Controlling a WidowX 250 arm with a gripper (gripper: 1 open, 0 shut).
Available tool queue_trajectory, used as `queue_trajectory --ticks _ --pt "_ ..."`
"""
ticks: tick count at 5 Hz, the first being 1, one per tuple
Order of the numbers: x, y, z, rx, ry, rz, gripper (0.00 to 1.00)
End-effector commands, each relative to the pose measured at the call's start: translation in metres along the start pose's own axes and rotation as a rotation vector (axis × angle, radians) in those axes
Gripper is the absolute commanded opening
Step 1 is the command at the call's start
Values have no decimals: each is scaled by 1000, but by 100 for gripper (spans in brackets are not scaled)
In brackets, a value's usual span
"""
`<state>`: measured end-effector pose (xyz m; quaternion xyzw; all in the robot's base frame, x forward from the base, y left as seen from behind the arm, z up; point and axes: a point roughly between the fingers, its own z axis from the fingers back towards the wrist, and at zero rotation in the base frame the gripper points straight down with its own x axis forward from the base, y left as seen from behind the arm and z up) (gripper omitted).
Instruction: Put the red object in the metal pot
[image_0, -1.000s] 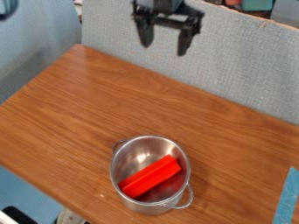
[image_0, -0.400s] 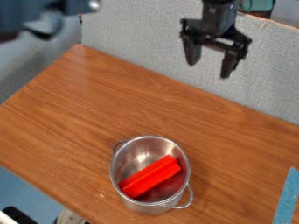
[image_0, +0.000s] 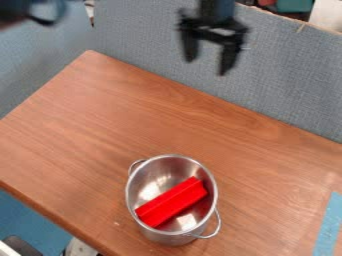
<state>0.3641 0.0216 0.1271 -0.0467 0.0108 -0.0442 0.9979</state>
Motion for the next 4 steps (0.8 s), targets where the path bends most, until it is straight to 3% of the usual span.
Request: queue_trajectory --ticks 1,3,4 --pt "-27 37 24 25 -62 51 100" --pt "-51 46 11 51 -62 -34 100" --pt "-54 47 6 71 -59 -52 100"
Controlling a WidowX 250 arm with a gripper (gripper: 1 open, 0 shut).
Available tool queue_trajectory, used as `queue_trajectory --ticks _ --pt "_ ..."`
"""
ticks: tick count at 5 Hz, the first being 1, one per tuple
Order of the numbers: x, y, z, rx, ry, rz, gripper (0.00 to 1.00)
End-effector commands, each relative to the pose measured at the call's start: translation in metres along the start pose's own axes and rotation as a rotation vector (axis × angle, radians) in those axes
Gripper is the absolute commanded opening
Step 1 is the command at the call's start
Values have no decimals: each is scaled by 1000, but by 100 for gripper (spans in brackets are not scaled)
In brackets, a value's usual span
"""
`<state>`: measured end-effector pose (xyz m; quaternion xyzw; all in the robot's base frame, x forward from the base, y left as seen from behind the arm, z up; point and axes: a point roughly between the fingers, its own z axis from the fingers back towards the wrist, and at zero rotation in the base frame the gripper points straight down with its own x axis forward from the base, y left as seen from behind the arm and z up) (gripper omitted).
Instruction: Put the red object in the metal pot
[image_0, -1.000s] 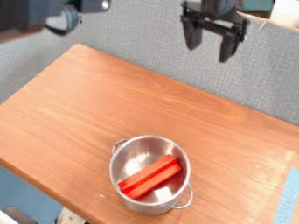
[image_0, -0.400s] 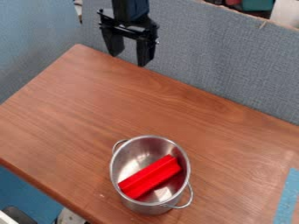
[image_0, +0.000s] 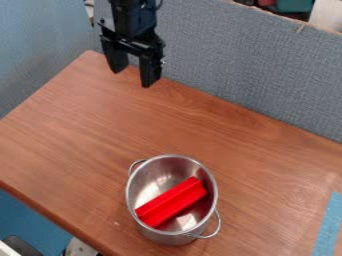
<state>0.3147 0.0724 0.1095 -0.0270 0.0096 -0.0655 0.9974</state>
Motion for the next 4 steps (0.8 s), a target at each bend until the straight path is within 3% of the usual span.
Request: queue_trajectory --ticks 1,2,3,4 --pt "7 -41 20 55 -71 5 100" --pt "18 -90 18 61 -68 -5 100" --pt "24 -86 2 59 -70 49 100" --pt "17 -42 -6 54 -30 164 100"
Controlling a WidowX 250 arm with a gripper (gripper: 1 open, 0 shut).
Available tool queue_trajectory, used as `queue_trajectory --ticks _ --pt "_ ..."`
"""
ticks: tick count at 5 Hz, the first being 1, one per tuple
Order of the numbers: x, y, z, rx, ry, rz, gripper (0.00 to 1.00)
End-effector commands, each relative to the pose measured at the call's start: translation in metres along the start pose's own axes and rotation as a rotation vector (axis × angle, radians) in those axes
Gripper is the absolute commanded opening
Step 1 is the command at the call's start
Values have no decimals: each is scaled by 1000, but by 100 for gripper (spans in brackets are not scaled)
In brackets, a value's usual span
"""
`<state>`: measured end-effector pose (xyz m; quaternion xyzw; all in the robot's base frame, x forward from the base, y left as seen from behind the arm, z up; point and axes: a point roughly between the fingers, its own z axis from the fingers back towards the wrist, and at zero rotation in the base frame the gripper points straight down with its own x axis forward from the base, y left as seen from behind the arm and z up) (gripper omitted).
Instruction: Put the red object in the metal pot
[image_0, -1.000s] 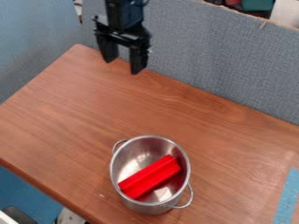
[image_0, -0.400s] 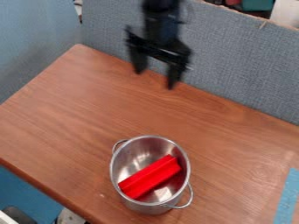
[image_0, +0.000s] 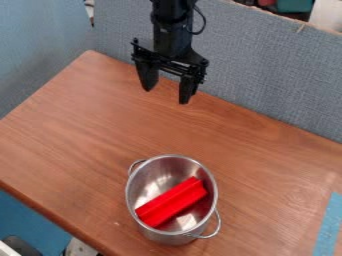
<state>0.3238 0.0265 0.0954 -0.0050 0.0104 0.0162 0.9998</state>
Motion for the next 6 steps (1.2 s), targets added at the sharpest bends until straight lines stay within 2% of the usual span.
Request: queue_trajectory --ticks 1,2,3,4,5,6 --pt "-5 -6 4 8 -12 94 100" --pt "-36 -27 7 -10 5 199 100" --pt "-48 -44 -1 -22 -10 -13 100" --pt "-55 -52 -10 -39 -18 -193 100" --pt "-55 -61 -19 -74 -37 -349 100" --pt "-81 -56 -14 -87 -55 -391 100"
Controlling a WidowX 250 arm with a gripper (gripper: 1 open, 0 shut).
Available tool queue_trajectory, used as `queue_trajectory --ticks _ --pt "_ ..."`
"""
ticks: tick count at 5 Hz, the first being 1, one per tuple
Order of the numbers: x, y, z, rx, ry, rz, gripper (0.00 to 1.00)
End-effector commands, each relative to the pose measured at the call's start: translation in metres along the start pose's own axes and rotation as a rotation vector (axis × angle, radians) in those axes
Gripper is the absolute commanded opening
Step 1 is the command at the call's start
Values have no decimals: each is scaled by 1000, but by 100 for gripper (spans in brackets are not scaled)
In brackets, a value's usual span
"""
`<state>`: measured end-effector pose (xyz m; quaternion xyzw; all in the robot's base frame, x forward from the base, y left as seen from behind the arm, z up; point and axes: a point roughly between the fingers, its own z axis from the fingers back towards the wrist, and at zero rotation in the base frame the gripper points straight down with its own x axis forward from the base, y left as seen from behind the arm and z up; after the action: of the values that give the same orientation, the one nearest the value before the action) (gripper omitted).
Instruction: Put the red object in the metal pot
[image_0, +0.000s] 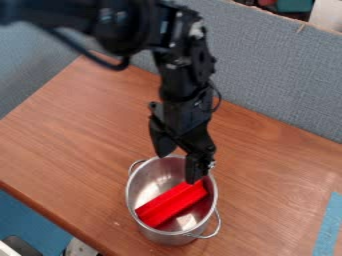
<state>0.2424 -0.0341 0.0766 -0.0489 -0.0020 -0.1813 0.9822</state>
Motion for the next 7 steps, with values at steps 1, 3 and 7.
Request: queue_trajectory --ticks 1,3,7 --pt "-26 -6 17 -6 -62 -44 100" --pt "-53 -33 53 11 -97 134 100" --pt "-57 15 72 -24 -82 575 100"
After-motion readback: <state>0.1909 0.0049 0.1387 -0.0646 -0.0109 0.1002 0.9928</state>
